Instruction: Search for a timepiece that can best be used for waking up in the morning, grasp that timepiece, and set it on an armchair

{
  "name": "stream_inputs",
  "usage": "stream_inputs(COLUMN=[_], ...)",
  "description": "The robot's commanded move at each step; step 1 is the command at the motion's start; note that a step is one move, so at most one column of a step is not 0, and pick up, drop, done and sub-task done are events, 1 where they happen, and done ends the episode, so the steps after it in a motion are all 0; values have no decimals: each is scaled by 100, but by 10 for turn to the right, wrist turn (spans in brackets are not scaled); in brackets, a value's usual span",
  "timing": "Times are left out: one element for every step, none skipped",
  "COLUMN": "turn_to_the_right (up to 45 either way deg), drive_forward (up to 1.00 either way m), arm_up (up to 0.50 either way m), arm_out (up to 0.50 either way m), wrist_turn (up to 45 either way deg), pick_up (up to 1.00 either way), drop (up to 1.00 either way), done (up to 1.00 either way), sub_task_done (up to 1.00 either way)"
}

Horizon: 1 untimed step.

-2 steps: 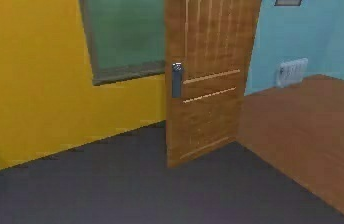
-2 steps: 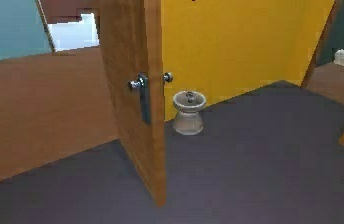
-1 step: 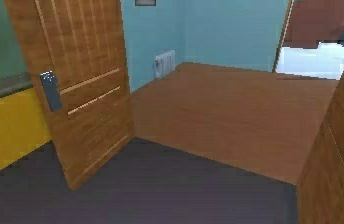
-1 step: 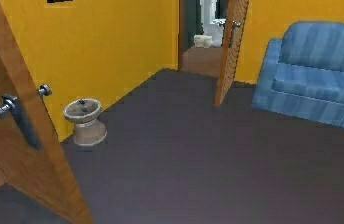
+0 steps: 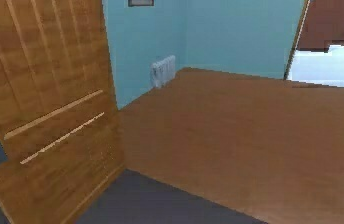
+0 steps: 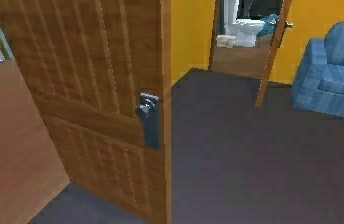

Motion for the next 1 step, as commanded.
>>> stream_inputs(turn_to_the_right=[240], drive_forward=[0], arm_up=[0], arm_out=[0], wrist_turn=[0], pick_up=[0], drop=[0], done=[0], sub_task_done=[0])
